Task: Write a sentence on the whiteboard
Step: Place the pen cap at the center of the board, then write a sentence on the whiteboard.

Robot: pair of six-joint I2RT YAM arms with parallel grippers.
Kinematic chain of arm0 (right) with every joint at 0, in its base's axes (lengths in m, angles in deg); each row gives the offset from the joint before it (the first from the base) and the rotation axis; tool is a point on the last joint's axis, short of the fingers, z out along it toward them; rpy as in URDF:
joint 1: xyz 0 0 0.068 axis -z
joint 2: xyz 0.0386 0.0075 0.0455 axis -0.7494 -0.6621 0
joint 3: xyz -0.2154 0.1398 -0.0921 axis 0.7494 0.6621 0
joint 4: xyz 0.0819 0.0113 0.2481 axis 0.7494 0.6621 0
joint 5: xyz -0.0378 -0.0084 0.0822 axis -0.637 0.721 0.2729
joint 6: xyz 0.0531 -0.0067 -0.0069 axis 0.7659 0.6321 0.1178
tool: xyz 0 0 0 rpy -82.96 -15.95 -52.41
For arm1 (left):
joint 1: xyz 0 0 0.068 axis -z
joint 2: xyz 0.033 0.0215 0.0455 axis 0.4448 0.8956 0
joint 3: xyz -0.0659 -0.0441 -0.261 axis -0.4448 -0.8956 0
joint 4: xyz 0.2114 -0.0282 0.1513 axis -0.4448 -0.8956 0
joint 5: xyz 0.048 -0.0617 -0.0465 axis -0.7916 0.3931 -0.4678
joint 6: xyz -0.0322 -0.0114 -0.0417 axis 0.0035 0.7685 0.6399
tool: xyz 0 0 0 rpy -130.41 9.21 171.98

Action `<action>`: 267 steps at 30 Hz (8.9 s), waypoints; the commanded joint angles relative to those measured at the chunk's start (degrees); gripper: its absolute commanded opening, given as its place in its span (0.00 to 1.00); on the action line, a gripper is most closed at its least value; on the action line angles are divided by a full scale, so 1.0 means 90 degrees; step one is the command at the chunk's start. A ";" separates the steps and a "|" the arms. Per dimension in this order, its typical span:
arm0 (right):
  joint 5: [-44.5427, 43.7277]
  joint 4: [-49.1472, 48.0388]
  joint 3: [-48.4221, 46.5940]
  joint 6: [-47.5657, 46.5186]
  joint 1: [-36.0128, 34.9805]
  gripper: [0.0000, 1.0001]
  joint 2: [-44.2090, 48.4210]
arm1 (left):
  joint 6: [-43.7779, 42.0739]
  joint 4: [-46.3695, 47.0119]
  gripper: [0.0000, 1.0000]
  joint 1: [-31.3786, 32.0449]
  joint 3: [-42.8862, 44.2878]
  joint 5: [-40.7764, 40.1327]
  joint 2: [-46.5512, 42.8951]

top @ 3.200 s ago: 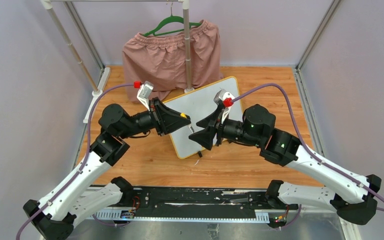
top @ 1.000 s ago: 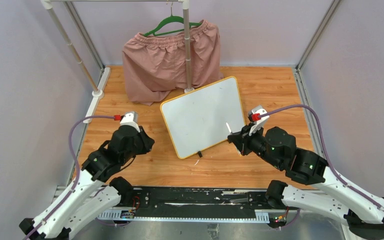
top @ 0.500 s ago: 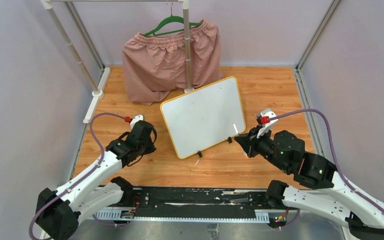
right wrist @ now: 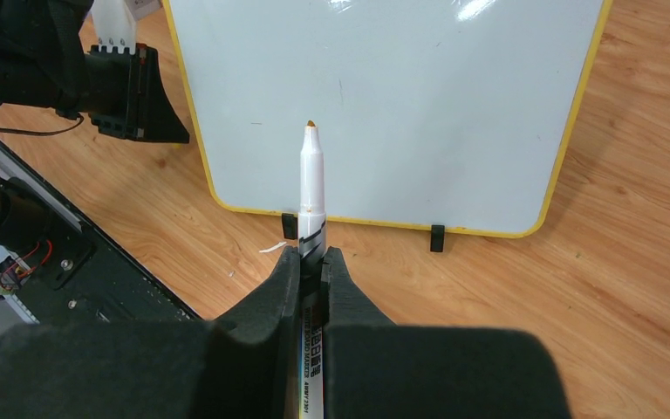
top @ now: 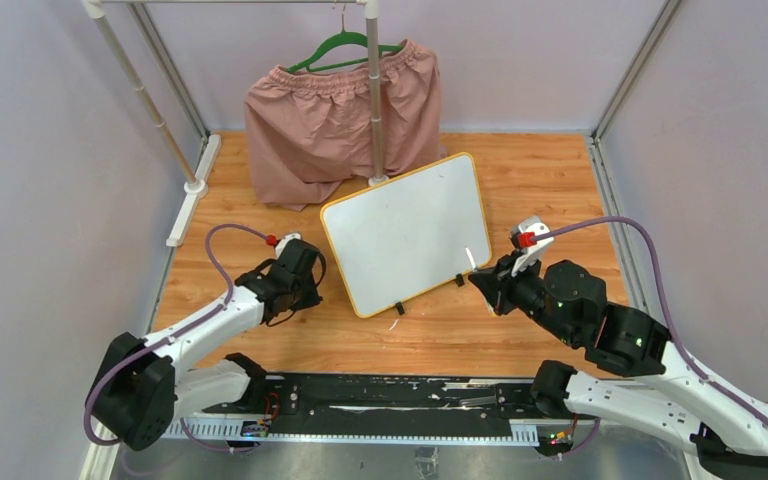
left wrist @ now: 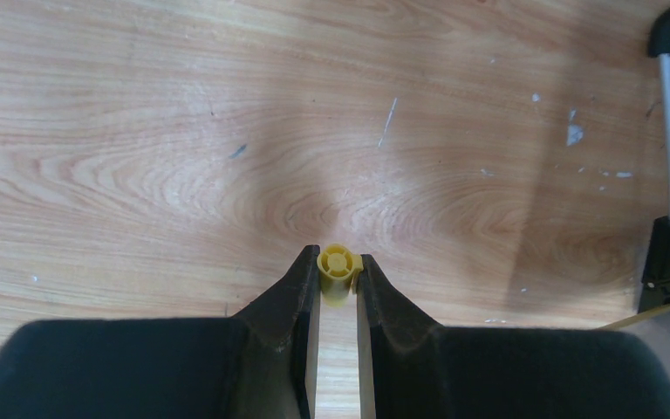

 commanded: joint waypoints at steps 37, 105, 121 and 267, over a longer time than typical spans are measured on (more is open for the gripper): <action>-0.0087 0.0027 0.0059 0.0186 -0.0005 0.00 -0.0018 | 0.0349 0.0762 0.32 -0.0044 -0.0755 0.0270 0.0181; 0.5215 -0.3391 -0.1055 0.0502 -0.0009 0.00 -0.2484 | 0.0049 0.4917 0.45 0.0738 0.1083 0.6421 -0.2551; 0.5322 -0.3397 -0.1037 0.0483 -0.0024 0.00 -0.2446 | 0.0276 0.5167 0.28 0.0858 0.1121 0.6445 -0.2463; 0.3602 -0.6205 -0.1933 0.1801 -0.0025 0.29 -0.3651 | 0.3178 0.7065 0.00 0.0913 0.0073 0.1587 -0.3573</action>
